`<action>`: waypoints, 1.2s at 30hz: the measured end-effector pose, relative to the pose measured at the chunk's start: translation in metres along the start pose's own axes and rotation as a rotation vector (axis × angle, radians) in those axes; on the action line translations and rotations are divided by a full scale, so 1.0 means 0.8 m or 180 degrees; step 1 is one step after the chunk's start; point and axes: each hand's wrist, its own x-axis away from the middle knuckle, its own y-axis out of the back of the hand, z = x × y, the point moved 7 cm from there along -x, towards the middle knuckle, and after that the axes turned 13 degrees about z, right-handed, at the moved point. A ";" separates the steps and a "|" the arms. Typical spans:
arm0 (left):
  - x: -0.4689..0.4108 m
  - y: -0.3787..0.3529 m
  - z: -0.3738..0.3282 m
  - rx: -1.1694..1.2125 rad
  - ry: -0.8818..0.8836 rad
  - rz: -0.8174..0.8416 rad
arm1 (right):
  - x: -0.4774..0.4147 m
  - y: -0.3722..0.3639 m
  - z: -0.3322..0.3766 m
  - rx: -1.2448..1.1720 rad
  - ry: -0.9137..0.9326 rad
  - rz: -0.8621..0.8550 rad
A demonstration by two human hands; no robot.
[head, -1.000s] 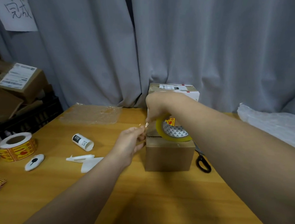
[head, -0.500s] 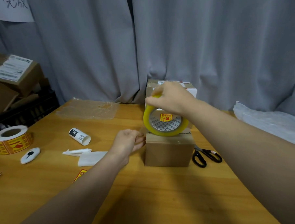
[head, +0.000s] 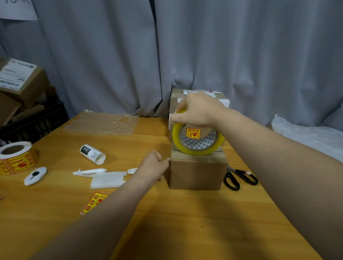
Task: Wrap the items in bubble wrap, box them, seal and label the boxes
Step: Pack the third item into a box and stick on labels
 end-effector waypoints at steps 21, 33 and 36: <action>0.002 -0.009 -0.048 -0.0438 -0.0981 0.0828 | 0.023 -0.021 -0.064 -0.2454 -0.0154 -0.0723; 0.010 0.012 -0.046 -0.0601 -0.0767 0.0972 | 0.037 -0.030 -0.139 -0.0046 -0.0850 0.0609; 0.007 0.013 -0.042 -0.0624 -0.0674 0.1001 | 0.041 -0.047 -0.148 -0.0213 -0.0887 0.0734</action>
